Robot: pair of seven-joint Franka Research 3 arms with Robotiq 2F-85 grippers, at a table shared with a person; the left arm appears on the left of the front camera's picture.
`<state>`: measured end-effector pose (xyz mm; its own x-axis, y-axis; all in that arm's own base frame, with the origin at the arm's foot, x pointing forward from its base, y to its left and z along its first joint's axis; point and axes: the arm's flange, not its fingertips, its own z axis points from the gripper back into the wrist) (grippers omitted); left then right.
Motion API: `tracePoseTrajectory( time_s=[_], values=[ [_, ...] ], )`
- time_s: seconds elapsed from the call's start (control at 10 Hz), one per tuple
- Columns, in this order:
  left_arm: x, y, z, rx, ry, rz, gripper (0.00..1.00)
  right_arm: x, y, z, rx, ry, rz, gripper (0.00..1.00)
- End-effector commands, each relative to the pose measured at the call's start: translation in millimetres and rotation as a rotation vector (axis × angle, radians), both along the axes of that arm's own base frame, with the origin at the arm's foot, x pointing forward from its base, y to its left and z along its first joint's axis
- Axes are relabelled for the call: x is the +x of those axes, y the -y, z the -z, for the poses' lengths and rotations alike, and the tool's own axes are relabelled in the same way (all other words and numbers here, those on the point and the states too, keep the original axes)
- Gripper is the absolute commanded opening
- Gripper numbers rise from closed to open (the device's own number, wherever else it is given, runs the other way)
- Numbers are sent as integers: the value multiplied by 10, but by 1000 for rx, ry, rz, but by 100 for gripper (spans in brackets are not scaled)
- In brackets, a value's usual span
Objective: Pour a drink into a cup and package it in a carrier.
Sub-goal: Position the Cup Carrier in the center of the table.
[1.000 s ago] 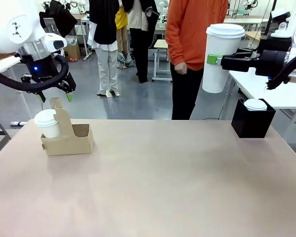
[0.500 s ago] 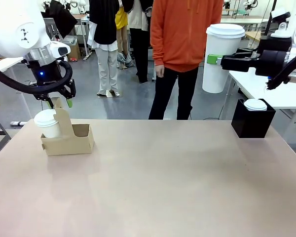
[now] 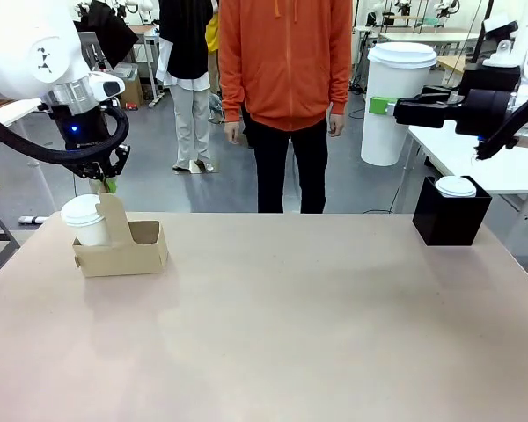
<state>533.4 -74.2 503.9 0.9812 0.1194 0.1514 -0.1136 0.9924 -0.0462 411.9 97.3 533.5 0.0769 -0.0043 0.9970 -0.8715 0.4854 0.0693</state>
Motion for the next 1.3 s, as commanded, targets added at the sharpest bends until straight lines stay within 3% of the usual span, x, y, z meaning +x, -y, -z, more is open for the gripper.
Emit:
tracePoseTrajectory(
  time_s=[0.0, 0.1, 0.2, 0.4, 0.5, 0.7, 1.2],
  values=[
    [45, -34, -43, 13, -18, -55, 0, -2, -22, -48, 9, 11, 1, 80],
    [62, -9, -25, -34, -226, 8, 0, -2, -22, -48, 9, 11, 1, 80],
    [-1, -20, 4, 0, -6, -13, 0, -2, -22, -48, 9, 11, 1, 80],
    [-1, -20, 4, 0, -6, -13, 0, -2, -22, -48, 9, 11, 1, 80],
    [2, -7, 6, -7, -61, -11, 3, -2, -22, -48, 9, 11, 1, 80],
    [-60, 16, -85, -25, -54, -16, 2, -2, -22, -48, 9, 11, 1, 80],
    [-577, 757, -759, -27, -13, -35, 2, -2, -22, -48, 9, 11, 1, 80]
  ],
)
